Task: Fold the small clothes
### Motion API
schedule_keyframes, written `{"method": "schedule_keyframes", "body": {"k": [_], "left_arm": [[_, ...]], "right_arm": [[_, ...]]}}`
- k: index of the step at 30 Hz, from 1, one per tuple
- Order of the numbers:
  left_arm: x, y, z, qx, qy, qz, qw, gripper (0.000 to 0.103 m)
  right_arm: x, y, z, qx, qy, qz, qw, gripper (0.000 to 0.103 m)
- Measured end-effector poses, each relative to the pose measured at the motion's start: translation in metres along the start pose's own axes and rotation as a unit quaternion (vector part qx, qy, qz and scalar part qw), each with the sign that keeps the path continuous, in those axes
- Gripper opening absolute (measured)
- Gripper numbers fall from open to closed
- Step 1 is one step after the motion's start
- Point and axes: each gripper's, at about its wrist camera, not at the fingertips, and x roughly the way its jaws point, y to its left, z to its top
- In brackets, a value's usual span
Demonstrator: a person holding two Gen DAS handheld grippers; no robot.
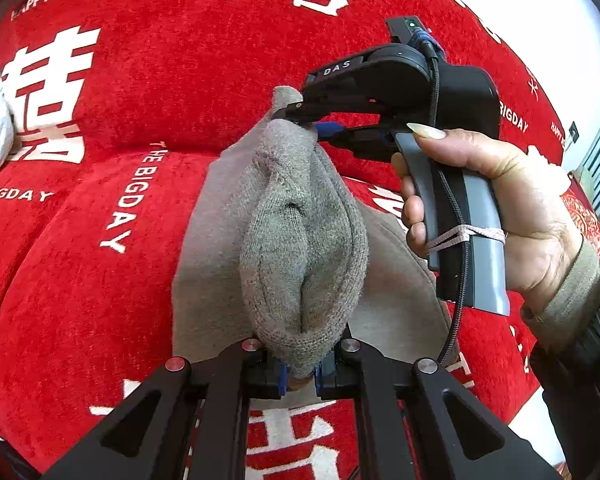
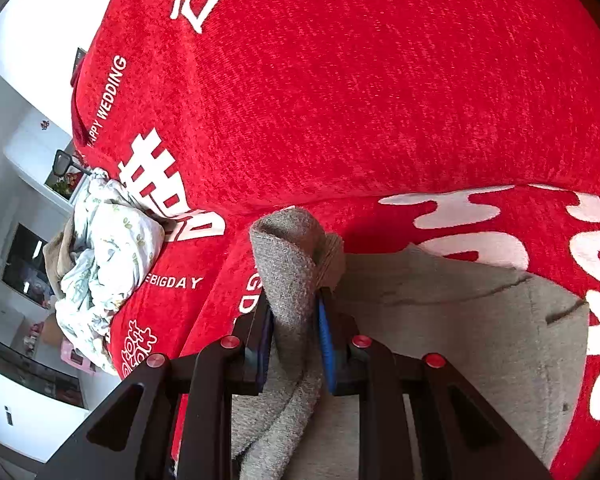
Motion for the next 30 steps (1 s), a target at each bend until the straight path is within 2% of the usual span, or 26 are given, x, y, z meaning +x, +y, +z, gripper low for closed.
{"method": "schedule_keyframes", "body": {"k": [19,30], "left_arm": [[0.021,-0.044,0.004,0.03,0.019,-0.006,0.9994,0.01],[0.033,-0.082,0.008,0.061,0.026,-0.019,0.9976,0.01]], "right_arm": [[-0.029,-0.042,-0.003,0.018,-0.017,0.011,1.0,0.022],[-0.054,-0.081,-0.001,0.037,-0.036,0.014,0.999,0.022]]}}
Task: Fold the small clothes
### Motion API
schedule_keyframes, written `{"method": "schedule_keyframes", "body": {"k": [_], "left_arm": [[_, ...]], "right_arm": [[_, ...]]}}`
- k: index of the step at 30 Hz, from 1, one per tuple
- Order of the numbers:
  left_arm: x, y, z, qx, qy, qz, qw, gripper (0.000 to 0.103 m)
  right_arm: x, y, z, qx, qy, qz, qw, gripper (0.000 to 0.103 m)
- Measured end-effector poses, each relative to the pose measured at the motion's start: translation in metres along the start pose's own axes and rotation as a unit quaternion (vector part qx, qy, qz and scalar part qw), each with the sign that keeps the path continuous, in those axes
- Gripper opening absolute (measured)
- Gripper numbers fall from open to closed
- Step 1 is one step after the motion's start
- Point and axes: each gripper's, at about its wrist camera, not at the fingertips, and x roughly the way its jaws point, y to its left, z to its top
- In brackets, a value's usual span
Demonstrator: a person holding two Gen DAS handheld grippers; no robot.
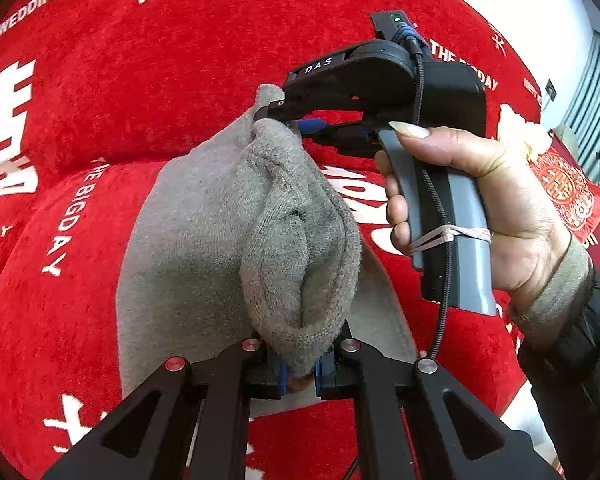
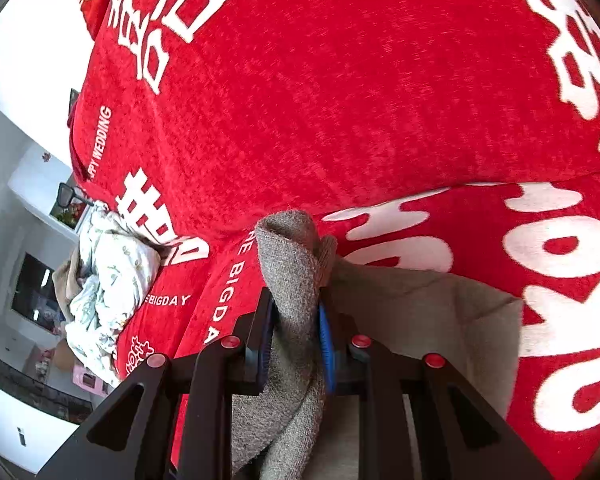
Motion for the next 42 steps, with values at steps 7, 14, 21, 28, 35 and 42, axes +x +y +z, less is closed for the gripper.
{"method": "schedule_keyframes", "body": {"k": [7,14,21,28,35,42], "left_arm": [[0.013,-0.022,0.004,0.017,0.014,-0.005,0.9998,0.01],[0.026,-0.031,0.003,0.027,0.029,-0.004,0.9992,0.01],[0.034,-0.033,0.003,0.034,0.037,0.002,0.9987,0.01],[0.033,-0.039,0.004,0.042,0.035,0.002,0.9985,0.01],[0.042,-0.039,-0.001,0.048,0.048,0.003,0.9977,0.01],[0.054,-0.041,-0.004,0.051,0.059,0.005,0.9969,0.01]], "right_arm": [[-0.009,-0.021,0.001,0.012,-0.006,-0.001,1.0,0.022],[-0.014,-0.037,-0.001,0.023,-0.01,0.002,1.0,0.022],[-0.014,-0.043,-0.003,0.028,-0.01,0.001,1.0,0.022],[-0.02,-0.047,-0.002,0.029,-0.016,0.005,0.999,0.022],[-0.02,-0.062,-0.006,0.043,-0.018,0.003,0.999,0.019],[-0.015,-0.073,-0.012,0.048,-0.01,-0.003,0.999,0.013]]}}
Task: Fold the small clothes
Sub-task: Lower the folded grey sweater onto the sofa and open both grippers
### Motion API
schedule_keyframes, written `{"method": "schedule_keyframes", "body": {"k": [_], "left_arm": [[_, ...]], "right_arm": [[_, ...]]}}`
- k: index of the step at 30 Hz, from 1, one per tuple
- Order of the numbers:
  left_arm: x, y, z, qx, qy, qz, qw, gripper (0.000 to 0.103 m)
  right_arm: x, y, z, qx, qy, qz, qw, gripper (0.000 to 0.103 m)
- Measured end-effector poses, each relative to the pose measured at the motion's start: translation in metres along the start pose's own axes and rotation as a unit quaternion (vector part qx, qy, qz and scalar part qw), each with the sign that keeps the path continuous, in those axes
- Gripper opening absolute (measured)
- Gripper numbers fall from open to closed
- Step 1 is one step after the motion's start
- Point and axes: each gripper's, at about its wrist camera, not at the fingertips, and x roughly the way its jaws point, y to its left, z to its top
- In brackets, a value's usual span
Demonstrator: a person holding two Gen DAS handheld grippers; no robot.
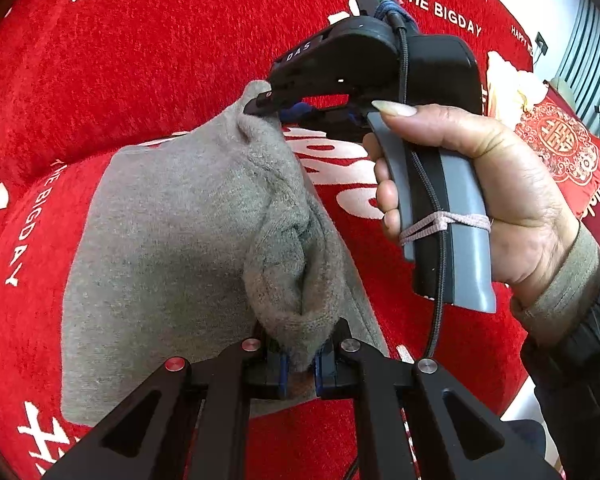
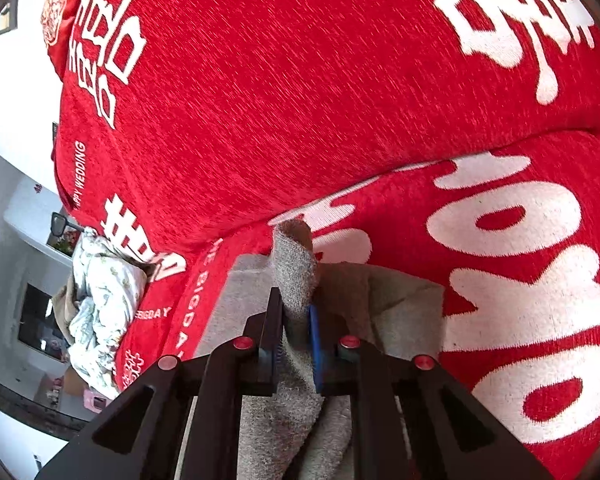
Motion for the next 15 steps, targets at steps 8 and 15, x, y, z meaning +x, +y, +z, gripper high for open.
{"method": "schedule_keyframes", "body": {"k": [8,15], "left_arm": [[0.003,0.0,-0.001,-0.004,0.002,0.0,1.0,0.01],[0.004,-0.003,-0.005,0.0,0.004,0.005,1.0,0.01]], "right_arm": [[0.011,-0.035,-0.016,0.078,0.049,0.029,0.995,0.037],[0.028,-0.034,-0.025,0.071,0.054,0.034,0.995,0.057]]}}
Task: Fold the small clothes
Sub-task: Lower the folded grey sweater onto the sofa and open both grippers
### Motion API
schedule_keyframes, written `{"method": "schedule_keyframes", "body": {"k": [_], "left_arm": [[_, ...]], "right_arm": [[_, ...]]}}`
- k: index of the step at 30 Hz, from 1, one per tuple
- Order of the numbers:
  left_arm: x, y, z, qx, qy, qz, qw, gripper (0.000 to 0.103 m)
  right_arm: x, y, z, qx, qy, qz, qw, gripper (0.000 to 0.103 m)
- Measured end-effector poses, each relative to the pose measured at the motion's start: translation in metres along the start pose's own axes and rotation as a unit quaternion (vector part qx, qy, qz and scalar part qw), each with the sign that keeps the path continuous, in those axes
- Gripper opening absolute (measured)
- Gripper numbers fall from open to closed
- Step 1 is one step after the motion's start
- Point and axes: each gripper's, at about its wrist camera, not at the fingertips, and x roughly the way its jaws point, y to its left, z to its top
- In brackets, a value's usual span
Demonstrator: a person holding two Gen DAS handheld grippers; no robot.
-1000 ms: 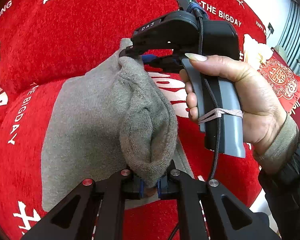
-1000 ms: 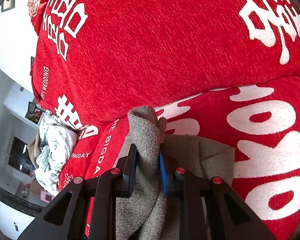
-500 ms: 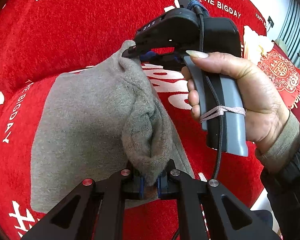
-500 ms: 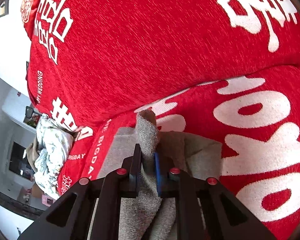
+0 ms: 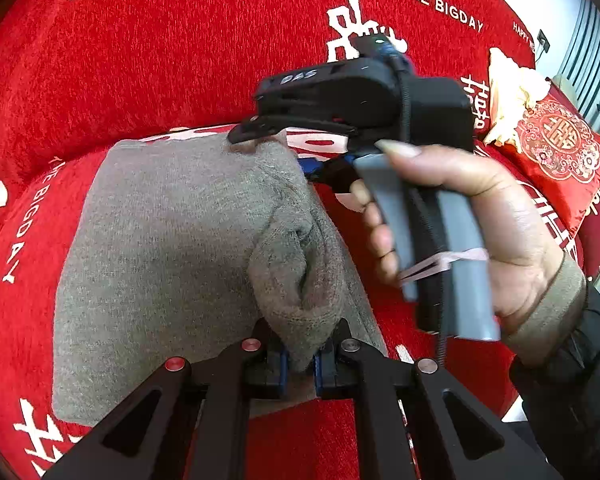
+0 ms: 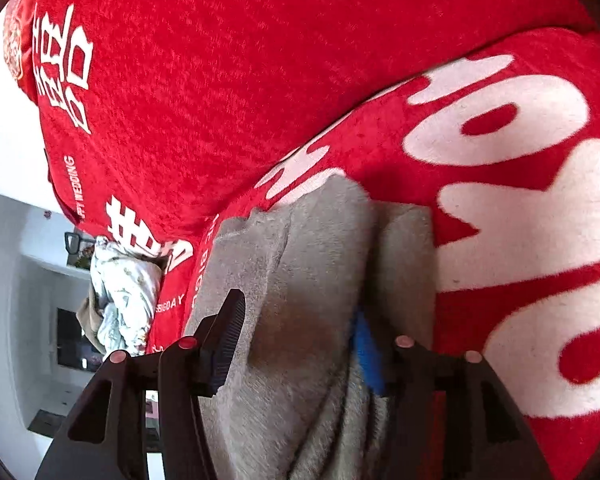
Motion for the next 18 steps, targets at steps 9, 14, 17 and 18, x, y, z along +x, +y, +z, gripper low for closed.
{"method": "schedule_keyframes", "body": {"k": [9,14,17,18], "left_arm": [[-0.02,-0.014,0.01,0.013,-0.026,-0.005,0.9996,0.01],[-0.001,-0.015,0.006,0.012,-0.002,-0.007,0.9999,0.01],[0.014,-0.011,0.0,0.006,0.017,-0.004,0.9998,0.01],[0.017,-0.009,-0.002,0.007,0.02,-0.003,0.9998,0.01]], "right_arm": [[-0.025,0.025,0.003,-0.052,-0.049,0.004,0.997,0.019],[-0.022,0.014,0.003,-0.047,-0.044,-0.021,0.998,0.018],[-0.015,0.003,0.001,-0.036,-0.038,-0.034,0.998,0.017],[-0.013,-0.002,0.0,-0.031,-0.035,-0.036,0.998,0.017]]}}
